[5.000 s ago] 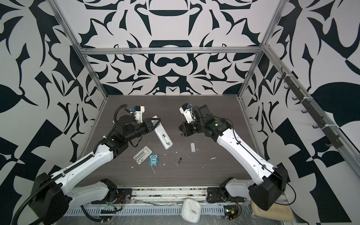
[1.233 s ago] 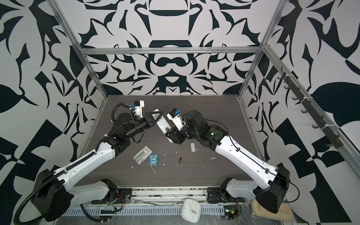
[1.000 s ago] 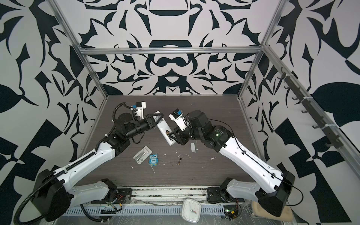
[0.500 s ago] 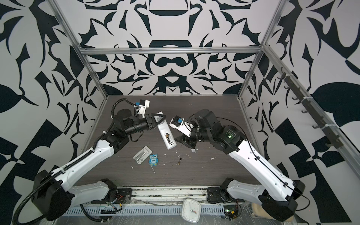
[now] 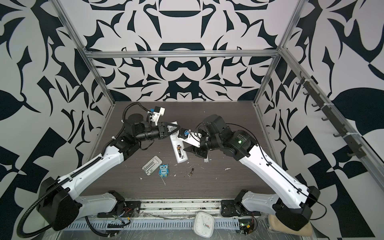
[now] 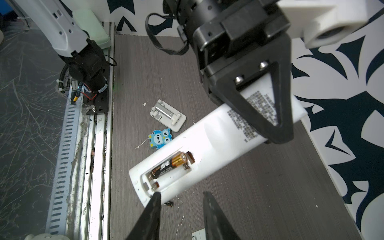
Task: Load the batteries into the remote control
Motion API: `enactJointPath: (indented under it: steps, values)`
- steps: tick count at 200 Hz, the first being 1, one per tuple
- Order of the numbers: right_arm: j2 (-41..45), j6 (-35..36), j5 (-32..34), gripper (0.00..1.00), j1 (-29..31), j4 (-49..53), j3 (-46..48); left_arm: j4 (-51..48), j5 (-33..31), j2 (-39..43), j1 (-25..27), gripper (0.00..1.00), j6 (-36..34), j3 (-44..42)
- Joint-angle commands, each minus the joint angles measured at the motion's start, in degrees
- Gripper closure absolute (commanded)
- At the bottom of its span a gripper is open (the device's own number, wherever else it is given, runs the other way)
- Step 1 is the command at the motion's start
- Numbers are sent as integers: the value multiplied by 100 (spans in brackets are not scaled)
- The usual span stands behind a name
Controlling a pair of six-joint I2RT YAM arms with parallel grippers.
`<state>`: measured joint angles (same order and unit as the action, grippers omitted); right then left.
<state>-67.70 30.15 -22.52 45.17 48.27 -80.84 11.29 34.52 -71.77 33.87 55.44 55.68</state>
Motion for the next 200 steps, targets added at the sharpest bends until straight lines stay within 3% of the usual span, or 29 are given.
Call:
enactJointPath:
  steps: [1,200]
  values:
    - [-29,225,-125,62,87,24,-231,-61,233,-72,-22,100,-107,244]
    - [-308,886,582,66,351,-220,7,-118,485,-440,6,100,-124,436]
